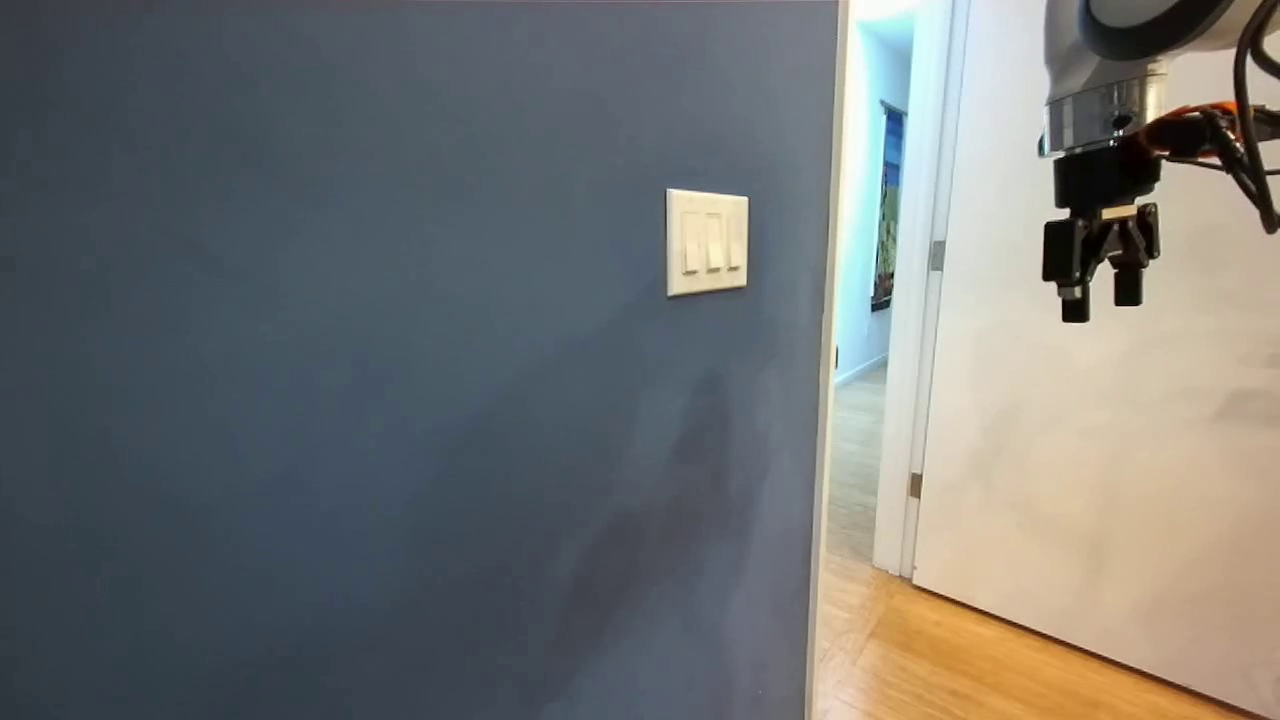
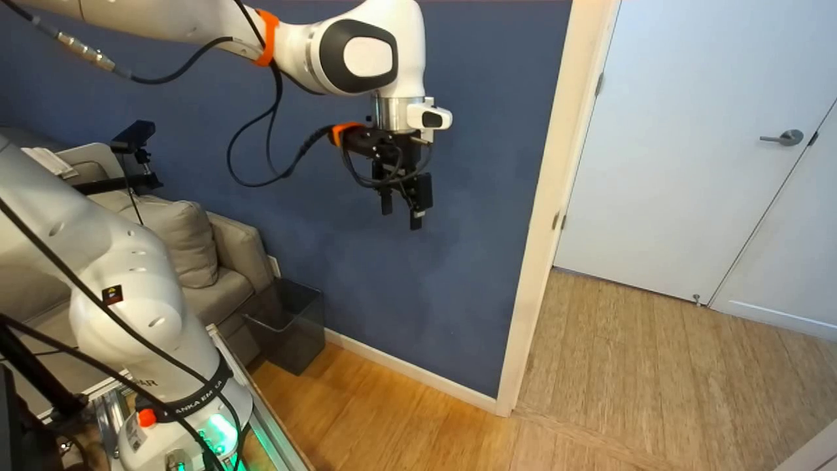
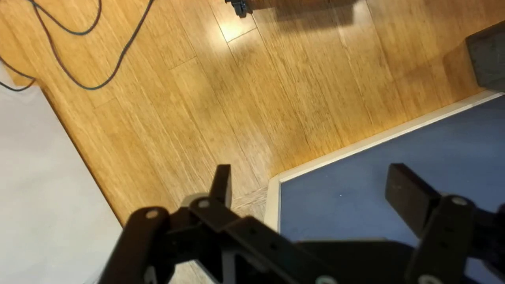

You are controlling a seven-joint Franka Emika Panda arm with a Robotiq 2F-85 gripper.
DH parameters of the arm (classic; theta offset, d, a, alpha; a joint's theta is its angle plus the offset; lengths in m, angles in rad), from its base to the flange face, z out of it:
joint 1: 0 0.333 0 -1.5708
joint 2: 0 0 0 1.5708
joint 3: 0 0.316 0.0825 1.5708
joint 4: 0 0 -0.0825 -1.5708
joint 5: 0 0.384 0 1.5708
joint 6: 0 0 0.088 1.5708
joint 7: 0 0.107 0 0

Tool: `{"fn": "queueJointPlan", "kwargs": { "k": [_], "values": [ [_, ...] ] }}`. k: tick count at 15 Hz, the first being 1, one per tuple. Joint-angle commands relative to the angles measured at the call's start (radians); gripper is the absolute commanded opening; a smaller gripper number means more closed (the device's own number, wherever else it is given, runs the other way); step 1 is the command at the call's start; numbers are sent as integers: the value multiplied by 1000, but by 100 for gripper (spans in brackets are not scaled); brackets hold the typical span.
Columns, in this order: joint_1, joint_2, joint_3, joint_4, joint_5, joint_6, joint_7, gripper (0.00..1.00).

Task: Turn the dial on the far right of the light switch downwards

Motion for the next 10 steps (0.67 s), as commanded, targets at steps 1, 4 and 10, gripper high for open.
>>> {"fn": "queueJointPlan", "kwargs": {
  "k": [1,4,10],
  "values": [
    [54,-21,-9,30,67,13,-93,100],
    [103,-27,-21,66,164,22,-184,100],
    [173,7,-35,190,426,-111,-256,100]
  ]
}}
